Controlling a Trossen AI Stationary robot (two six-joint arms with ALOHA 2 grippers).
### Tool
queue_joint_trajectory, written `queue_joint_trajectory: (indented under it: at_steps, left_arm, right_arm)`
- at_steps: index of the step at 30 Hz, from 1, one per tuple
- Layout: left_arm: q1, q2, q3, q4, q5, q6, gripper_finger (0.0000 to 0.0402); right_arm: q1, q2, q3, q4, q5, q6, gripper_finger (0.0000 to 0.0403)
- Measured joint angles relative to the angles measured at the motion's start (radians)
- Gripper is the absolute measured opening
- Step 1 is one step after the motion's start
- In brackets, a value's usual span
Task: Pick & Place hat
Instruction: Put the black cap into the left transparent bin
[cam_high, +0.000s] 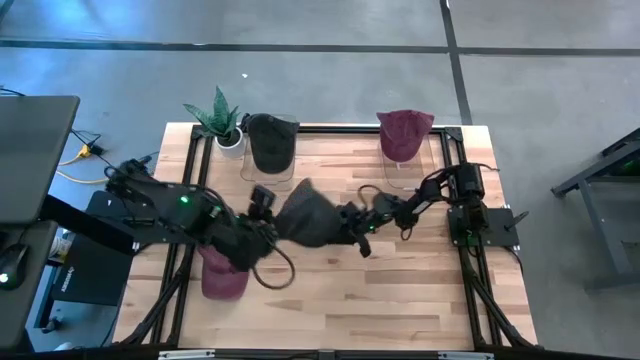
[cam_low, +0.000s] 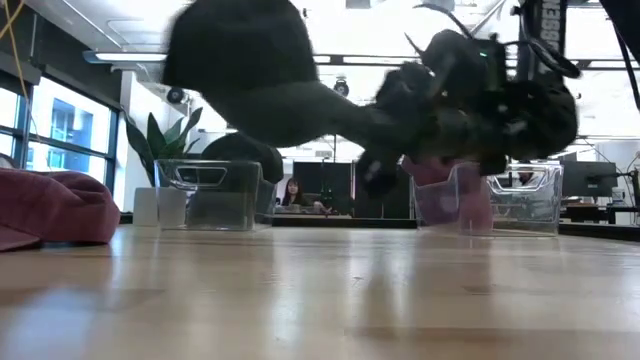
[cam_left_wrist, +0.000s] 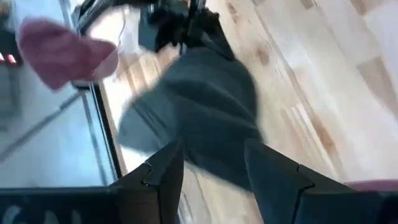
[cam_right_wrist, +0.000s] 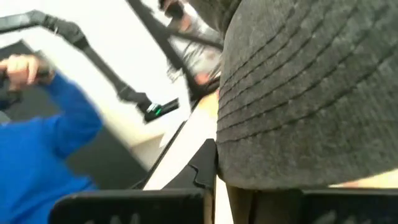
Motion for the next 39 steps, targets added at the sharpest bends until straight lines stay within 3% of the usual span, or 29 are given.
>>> queue_joint_trajectory:
  at_steps: [5,8,11,13,15,18,25,28,31,34,37,39]
  left_arm:
    - [0.052,-0.132,-0.084,0.080,-0.010,-0.120,0.0161]
    - [0.117,-0.237,-0.228,0.249,-0.004,-0.168,0.0161]
    - [0.212,-0.339,-0.411,0.486,0.068,-0.233,0.0161]
    - [0.292,-0.396,-0.531,0.645,0.177,-0.265,0.0161]
    - [0.375,-0.425,-0.632,0.807,0.350,-0.268,0.0161]
    - [0.479,-0.434,-0.747,0.954,0.565,-0.297,0.0166]
    - [0.614,-0.370,-0.813,1.086,0.883,-0.415,0.0211]
    - [0.617,-0.329,-0.811,1.125,0.954,-0.438,0.0210]
    - [0.615,-0.308,-0.810,1.174,0.971,-0.463,0.0178]
    - [0.617,-0.295,-0.809,1.175,0.992,-0.478,0.0111]
    - [0.617,-0.295,-0.770,1.148,0.995,-0.424,0.0028]
    - [0.617,-0.298,-0.716,1.062,0.993,-0.348,0.0015]
  right_arm:
    - [0.000,-0.011,-0.120,0.110,0.133,-0.047,0.0007]
    - [0.010,-0.018,-0.141,0.112,0.184,-0.092,0.0009]
    - [0.010,-0.018,-0.132,0.110,0.185,-0.103,0.0011]
    - [0.011,-0.018,-0.117,0.106,0.182,-0.121,0.0008]
    - [0.011,-0.018,-0.106,0.100,0.172,-0.126,0.0007]
    - [0.011,-0.018,-0.093,0.099,0.163,-0.127,0.0008]
    - [0.011,-0.018,-0.088,0.094,0.152,-0.127,0.0010]
    - [0.011,-0.018,-0.088,0.093,0.152,-0.127,0.0008]
    - [0.009,-0.018,-0.088,0.092,0.152,-0.127,0.0012]
    - [0.009,-0.018,-0.088,0.085,0.153,-0.127,0.0020]
    - [0.008,-0.019,-0.088,0.042,0.132,-0.127,0.0033]
    - [0.005,-0.020,-0.089,-0.009,0.120,-0.145,0.0050]
